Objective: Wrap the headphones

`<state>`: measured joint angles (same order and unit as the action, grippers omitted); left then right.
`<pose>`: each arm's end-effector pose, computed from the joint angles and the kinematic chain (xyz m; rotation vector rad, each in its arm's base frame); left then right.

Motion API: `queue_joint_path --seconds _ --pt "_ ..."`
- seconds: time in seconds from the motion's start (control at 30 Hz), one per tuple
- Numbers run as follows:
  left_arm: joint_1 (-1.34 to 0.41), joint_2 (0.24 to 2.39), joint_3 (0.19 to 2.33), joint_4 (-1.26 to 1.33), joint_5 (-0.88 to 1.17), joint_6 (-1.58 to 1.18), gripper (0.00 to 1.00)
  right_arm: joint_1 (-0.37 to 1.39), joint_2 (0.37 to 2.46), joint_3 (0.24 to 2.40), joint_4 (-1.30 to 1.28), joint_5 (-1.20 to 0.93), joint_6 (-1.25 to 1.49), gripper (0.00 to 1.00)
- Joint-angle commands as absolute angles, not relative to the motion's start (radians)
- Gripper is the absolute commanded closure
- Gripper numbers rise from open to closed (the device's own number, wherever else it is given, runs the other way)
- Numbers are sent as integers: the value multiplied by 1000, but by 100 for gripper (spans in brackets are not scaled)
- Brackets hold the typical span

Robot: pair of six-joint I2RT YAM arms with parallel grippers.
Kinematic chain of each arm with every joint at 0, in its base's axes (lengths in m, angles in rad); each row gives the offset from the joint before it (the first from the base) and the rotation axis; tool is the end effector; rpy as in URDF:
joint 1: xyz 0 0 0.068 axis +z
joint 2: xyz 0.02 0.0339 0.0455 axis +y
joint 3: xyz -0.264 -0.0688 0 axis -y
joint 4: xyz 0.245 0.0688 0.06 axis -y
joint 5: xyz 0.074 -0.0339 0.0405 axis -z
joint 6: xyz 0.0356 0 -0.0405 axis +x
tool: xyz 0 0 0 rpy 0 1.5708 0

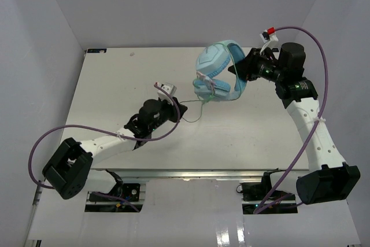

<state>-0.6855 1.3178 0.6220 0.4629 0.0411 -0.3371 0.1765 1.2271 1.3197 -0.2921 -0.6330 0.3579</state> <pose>0.2213 -0.1828 0.2328 0.3540 1.8365 -0.7569 0.2622 0.0682 0.4241 -0.3112 1.8016 0.9393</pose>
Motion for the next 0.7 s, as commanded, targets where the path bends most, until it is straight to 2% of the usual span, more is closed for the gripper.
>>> queue_joint_path --seconds 0.0,0.17,0.3,0.67 --pt "-478 1340 732 507 448 -377 82 169 1164 1353 -348 -1046 27 92" --pt "-420 1440 972 231 670 -313 96 172 1149 1389 -696 -927 -446 92" --pt "-409 1415 1088 42 685 -254 96 174 1132 1341 -794 -799 -644 92" --pt "-426 1378 1251 -228 797 -306 95 281 1098 1147 -558 -304 -748 92"
